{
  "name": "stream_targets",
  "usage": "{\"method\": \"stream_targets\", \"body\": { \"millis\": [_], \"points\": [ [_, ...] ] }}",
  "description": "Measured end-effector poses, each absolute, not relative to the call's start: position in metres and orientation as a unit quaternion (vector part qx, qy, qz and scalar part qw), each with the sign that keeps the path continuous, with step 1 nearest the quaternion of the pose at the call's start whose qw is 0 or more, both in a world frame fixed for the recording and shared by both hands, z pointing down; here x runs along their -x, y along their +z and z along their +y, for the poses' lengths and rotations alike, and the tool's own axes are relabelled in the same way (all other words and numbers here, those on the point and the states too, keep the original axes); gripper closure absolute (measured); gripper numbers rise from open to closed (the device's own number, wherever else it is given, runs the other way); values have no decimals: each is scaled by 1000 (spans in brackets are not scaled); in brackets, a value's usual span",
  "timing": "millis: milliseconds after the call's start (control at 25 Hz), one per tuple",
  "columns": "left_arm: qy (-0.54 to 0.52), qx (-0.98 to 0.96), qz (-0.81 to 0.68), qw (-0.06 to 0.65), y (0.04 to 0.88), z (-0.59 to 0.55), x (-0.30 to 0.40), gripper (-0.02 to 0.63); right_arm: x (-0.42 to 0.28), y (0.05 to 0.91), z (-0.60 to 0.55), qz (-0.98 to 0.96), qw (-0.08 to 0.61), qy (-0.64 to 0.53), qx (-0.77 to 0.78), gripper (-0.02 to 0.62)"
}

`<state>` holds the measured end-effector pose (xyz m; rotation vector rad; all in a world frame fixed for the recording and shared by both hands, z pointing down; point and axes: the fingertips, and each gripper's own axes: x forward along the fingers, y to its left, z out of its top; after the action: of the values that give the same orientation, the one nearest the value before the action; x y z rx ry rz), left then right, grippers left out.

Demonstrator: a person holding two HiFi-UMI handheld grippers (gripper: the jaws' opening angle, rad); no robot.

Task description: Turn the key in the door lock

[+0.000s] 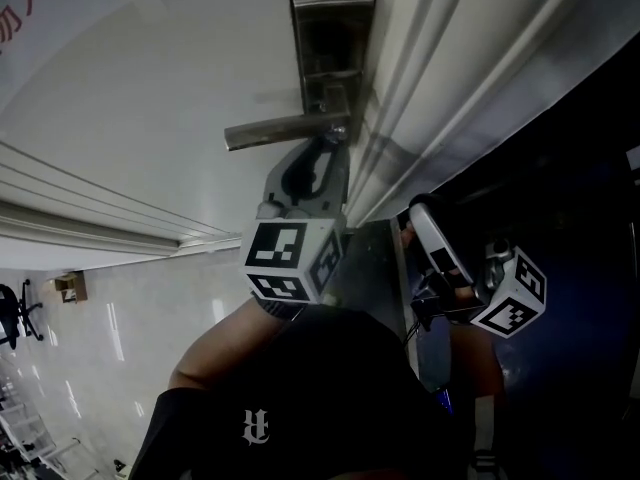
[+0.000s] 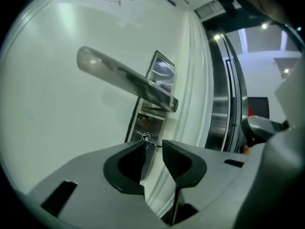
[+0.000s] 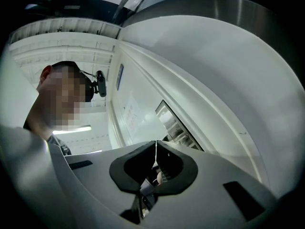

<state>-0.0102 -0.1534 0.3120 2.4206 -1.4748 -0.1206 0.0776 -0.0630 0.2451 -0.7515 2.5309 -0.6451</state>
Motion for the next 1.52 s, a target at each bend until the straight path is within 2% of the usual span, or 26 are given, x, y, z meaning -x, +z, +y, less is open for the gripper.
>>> {"method": "stream_targets", "body": {
  "millis": [160,400,800,1240,1320,1520],
  "points": [
    [-92,-829,-521,180,308,-161,9,518,-81,244,-62,909,212,-233,272,578],
    [-106,-818,-539,169,307,-162,8,509,-83,246,-62,906,216,-242,270,578],
    [-208,-790,-507,275,308,-171,12,521,-83,249,-61,905,218,-249,268,578],
    [-140,-807,-522,237,306,-170,9,526,-83,249,-61,903,220,-257,263,578],
    [-151,-802,-515,263,306,-170,9,526,-82,250,-61,904,220,-260,260,578],
    [-265,-755,-443,404,310,-168,9,536,-80,251,-62,903,222,-265,255,578]
  ]
}}
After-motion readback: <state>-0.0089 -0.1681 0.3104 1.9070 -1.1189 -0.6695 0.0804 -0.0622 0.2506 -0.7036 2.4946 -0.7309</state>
